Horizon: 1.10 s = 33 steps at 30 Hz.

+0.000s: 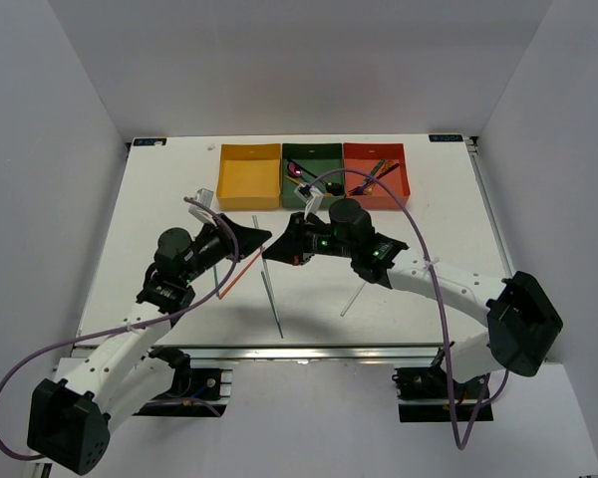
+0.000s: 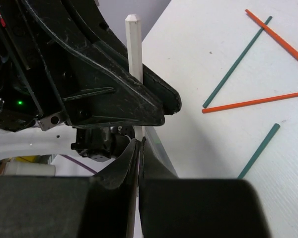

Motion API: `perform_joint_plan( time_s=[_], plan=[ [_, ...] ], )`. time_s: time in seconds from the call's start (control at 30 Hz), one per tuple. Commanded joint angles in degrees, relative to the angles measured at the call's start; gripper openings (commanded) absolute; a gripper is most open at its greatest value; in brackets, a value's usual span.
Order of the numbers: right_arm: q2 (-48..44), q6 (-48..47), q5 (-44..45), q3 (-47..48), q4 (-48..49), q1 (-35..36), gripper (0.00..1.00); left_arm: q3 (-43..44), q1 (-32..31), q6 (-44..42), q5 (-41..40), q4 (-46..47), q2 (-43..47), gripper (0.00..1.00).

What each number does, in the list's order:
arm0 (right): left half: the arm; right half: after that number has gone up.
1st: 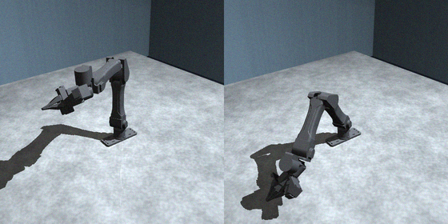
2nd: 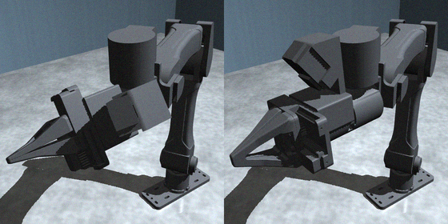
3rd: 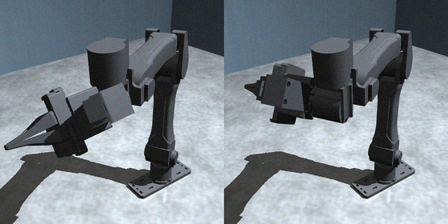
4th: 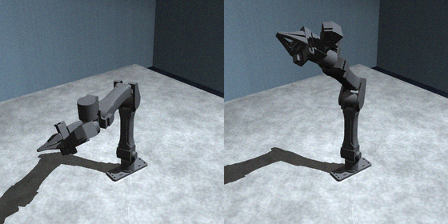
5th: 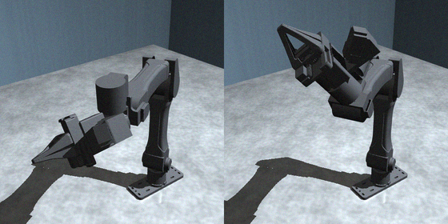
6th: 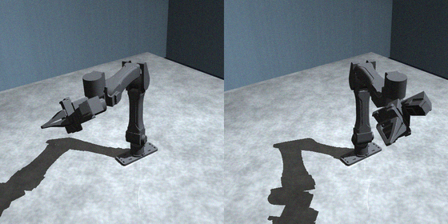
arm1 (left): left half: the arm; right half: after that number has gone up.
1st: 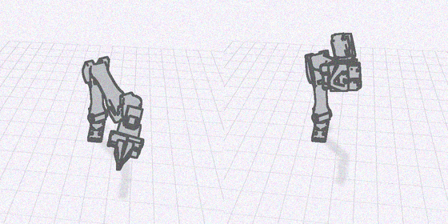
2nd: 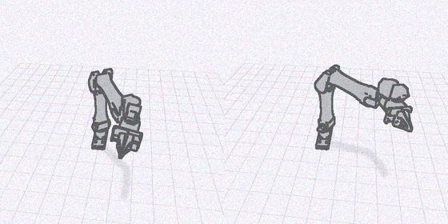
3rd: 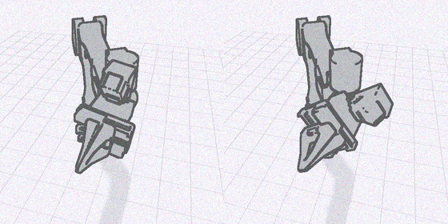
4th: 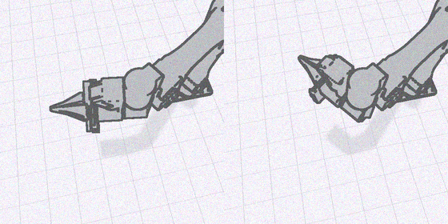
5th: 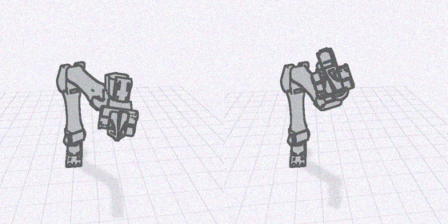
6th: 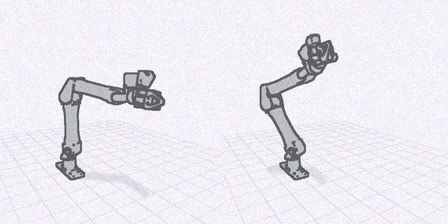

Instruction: Sort the eating utensils into containers

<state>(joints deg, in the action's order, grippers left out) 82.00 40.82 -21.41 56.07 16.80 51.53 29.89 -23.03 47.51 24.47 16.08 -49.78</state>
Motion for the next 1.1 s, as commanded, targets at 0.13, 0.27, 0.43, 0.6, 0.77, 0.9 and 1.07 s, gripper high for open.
perform_joint_plan(
  time_s=[0.13, 0.27, 0.43, 0.6, 0.77, 0.9, 1.07],
  plan=[
    [-3.85, -2.14, 9.26, -0.17, -2.19, -1.16, 0.38, 5.35, -0.18, 1.36, -7.93, -3.76, -3.83, 0.00],
    [-12.54, 0.65, 24.54, -6.48, -13.43, -6.42, 0.75, 14.73, -0.18, 0.48, -24.35, -17.01, -9.44, 0.00],
    [-25.38, 0.06, 29.75, -14.23, -18.71, -10.48, 0.89, 33.45, 1.66, -0.22, -41.40, -27.67, -25.69, 0.00],
    [-31.45, -4.86, 33.01, -15.12, -25.67, -11.36, 0.89, 48.74, 9.13, -1.88, -37.92, -25.13, -41.69, 0.00],
    [-35.23, -7.51, 32.66, -15.91, -28.22, -11.54, 0.89, 68.71, 11.51, -8.82, -38.53, -25.67, -58.13, 0.00],
    [-35.85, -8.38, 30.64, -16.79, -26.99, -11.63, 0.89, 72.24, 11.95, -12.87, -35.64, -18.64, -64.99, 0.00],
    [-34.19, -10.58, 28.27, -16.70, -26.29, -11.71, 0.89, 72.68, 12.04, -12.88, -34.05, -10.12, -70.71, 0.00]
  ],
)
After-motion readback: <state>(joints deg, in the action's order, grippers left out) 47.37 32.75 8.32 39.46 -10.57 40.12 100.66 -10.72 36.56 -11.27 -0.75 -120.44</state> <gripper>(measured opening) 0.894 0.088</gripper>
